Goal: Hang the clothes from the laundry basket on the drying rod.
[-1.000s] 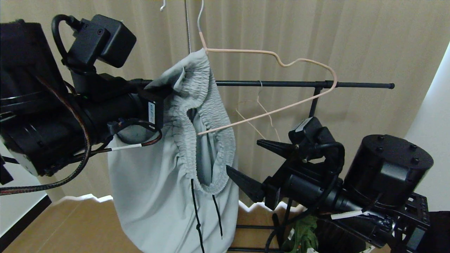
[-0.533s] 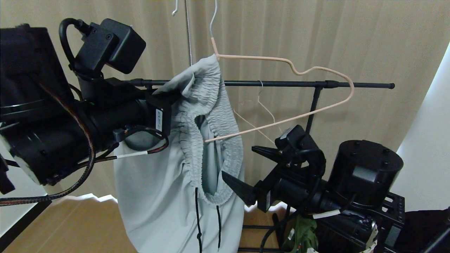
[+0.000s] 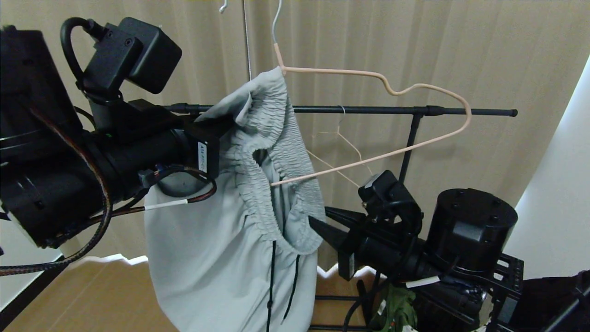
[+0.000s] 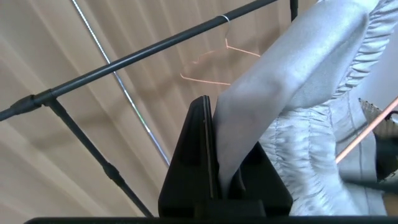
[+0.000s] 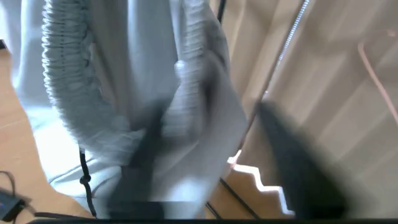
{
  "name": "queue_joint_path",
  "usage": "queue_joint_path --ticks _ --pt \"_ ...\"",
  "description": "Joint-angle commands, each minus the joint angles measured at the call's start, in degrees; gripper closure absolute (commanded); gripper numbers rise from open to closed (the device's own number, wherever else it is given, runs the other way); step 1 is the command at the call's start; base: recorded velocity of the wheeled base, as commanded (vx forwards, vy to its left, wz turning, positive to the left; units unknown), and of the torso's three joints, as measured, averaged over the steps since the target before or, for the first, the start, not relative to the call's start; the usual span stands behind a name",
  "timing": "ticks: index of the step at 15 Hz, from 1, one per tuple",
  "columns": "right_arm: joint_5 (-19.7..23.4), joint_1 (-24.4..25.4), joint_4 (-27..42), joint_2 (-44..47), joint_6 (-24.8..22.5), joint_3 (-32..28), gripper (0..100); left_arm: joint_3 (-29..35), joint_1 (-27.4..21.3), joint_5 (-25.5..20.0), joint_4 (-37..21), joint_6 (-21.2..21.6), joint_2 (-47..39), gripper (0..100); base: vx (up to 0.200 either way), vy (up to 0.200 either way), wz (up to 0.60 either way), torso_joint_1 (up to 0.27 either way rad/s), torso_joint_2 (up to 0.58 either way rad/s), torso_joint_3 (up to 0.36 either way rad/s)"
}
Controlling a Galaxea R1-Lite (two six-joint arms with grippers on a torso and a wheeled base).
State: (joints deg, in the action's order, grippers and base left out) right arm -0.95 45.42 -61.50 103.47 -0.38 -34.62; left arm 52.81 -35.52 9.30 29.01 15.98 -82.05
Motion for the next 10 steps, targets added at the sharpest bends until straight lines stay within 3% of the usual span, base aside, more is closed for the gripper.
queue_joint_path --ticks 1,4,7,10 --pt "-0.02 -2.09 0.07 -1.70 -0.06 1.22 100 -0.43 0.10 0.01 0.78 0.10 0.58 100 0.000 0.000 0.00 0.000 0.00 0.000" --pt "-0.02 -8.42 0.24 -3.81 -0.33 1.93 100 -3.94 0.72 0.01 2.54 1.07 2.16 100 0.000 0.000 0.00 0.000 0.00 0.000" --pt "0.34 -16.33 0.33 -5.12 -0.41 1.31 100 -7.90 4.94 0.01 2.63 6.96 4.27 100 0.000 0.000 0.00 0.000 0.00 0.000" --pt "0.51 -20.11 0.51 -5.74 -0.50 -0.27 100 -10.80 8.98 0.01 2.71 11.09 4.89 100 0.000 0.000 0.00 0.000 0.00 0.000"
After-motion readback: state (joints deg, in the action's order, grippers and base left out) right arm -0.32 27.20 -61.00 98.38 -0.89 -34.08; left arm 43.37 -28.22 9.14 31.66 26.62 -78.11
